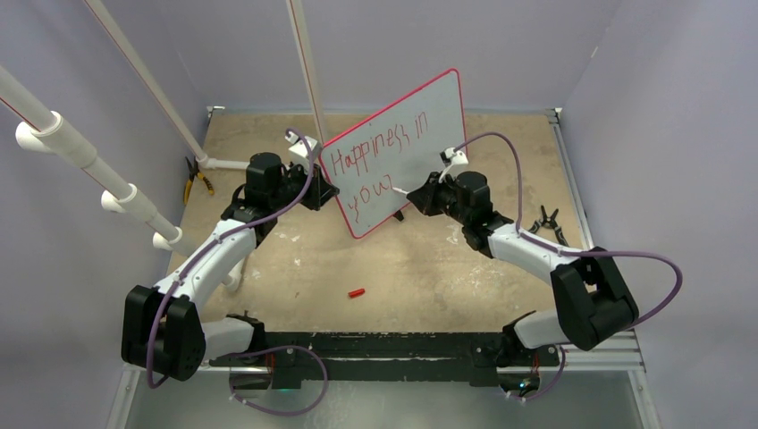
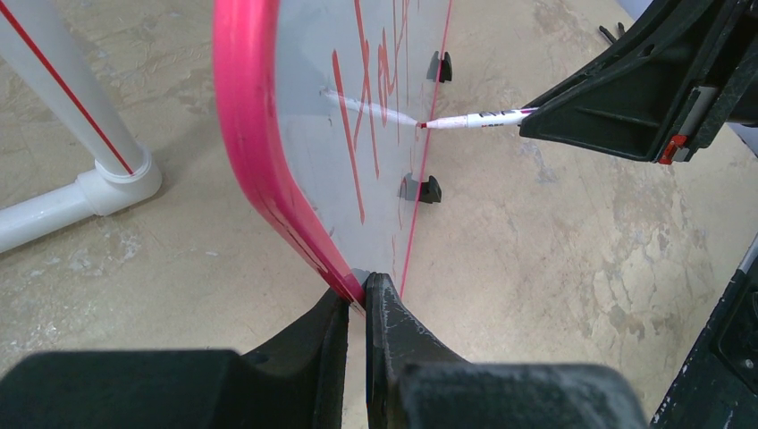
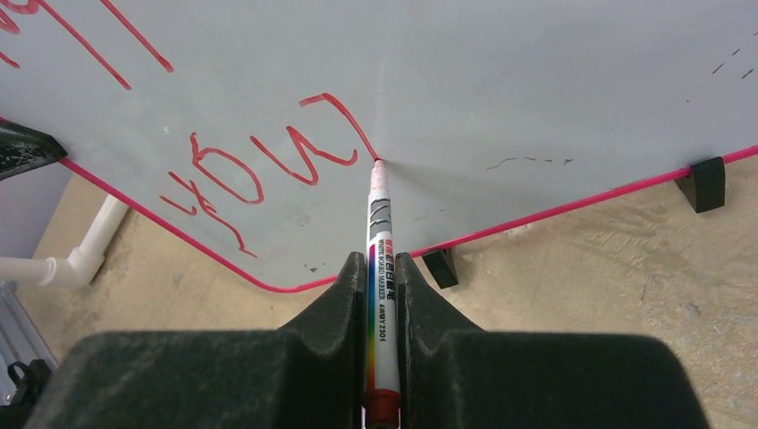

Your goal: Write a sentence on the whiteboard

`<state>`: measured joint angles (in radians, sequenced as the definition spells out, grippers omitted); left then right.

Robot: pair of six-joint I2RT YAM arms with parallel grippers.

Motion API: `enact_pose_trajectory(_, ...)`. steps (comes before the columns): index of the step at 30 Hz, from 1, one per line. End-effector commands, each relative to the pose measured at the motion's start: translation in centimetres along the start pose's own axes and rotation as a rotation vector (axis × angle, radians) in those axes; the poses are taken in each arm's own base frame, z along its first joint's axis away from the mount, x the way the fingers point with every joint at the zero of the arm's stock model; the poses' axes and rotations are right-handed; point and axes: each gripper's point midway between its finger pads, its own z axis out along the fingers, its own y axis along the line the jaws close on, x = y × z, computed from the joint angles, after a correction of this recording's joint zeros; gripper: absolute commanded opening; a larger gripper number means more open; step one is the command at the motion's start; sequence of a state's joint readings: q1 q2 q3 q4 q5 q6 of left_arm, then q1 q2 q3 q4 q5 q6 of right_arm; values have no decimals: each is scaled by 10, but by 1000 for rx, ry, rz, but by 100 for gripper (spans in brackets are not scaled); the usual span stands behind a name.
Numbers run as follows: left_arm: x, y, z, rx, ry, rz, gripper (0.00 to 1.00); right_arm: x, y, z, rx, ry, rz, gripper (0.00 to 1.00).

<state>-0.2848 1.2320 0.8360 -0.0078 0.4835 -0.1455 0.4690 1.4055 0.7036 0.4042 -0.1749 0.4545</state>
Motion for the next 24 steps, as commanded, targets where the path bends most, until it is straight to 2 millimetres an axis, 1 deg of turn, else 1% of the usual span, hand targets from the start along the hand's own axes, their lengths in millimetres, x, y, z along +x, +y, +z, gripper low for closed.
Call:
enact_pose_trajectory(1,4,-10,2,41,25,34,0,-3,-3,1,11,-14,9,0)
enact_pose_trajectory(6,5,-10,2,41,26,34,0,-14,2,2,0,-37,-3,0)
enact_pose_trajectory(17,5,-10,2,39,25,35,0,-47,17,1,-24,-104,-26,0)
enact_pose_trajectory(24,4,-10,2,39,25,35,0,-57,21,1,-30,-128,-31,0)
